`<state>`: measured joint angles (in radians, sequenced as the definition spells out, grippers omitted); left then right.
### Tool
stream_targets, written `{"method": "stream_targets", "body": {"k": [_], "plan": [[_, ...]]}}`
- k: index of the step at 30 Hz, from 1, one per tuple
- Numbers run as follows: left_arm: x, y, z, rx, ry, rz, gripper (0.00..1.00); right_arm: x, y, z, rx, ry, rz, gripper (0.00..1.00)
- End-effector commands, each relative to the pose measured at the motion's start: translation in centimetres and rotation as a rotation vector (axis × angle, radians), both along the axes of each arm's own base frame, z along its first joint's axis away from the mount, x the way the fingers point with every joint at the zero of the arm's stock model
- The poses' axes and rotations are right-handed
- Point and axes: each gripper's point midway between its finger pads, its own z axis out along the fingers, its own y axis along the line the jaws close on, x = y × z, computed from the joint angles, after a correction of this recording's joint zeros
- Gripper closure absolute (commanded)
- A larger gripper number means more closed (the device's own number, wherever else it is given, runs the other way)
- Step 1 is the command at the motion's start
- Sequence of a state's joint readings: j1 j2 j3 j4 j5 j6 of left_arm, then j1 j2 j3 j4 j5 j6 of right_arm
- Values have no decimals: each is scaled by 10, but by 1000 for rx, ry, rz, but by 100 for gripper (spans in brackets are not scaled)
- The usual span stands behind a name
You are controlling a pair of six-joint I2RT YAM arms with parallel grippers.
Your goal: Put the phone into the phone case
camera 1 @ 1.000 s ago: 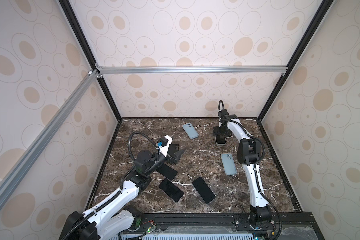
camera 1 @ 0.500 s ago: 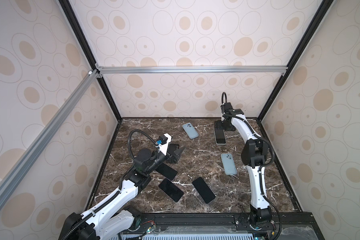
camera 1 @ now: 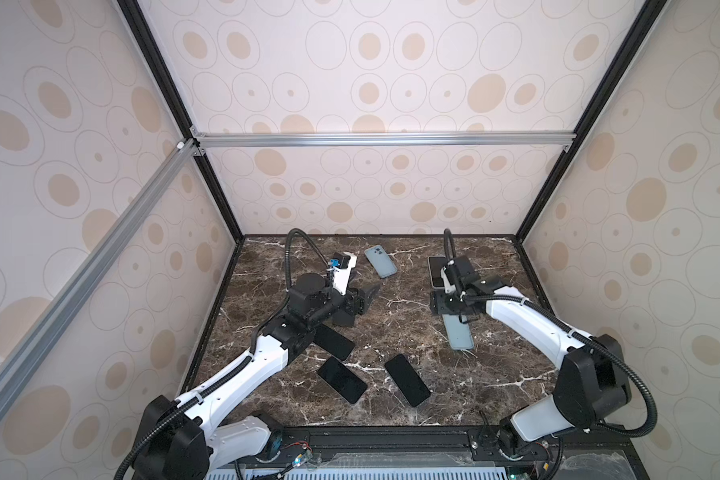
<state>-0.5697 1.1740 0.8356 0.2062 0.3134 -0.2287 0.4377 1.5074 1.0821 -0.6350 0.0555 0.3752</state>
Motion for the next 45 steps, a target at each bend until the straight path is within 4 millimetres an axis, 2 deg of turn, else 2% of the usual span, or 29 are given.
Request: {"method": "stream_targets", "body": {"k": [1,5,7,11,15,18,26,29,37,45], "plan": [[-9,-9,-6,15,111,-41,21,-11,36,2,87,-35,48,28],[-8,6,-24,75,163,31,22,-53,81,1,55,-24,229,22],[-8,17,-34,112,156,80,22,-71,91,-3,35,-21,265,21],[-7,34,-45,167,138,151,21,-103,98,-14,-31,11,287,16],[-7,42,-49,187,126,186,20,-127,91,-22,-151,23,303,10],[-6,42,-51,188,127,187,20,-141,87,-31,-175,61,301,9],[-7,36,-64,193,164,158,20,-163,82,-51,-174,137,297,7],[-6,34,-67,206,168,150,20,-163,85,-59,-172,144,308,5],[-2,32,-82,234,210,143,20,-165,103,-65,-135,174,367,5],[-3,30,-86,228,231,136,19,-181,99,-82,-134,215,375,6]]}}
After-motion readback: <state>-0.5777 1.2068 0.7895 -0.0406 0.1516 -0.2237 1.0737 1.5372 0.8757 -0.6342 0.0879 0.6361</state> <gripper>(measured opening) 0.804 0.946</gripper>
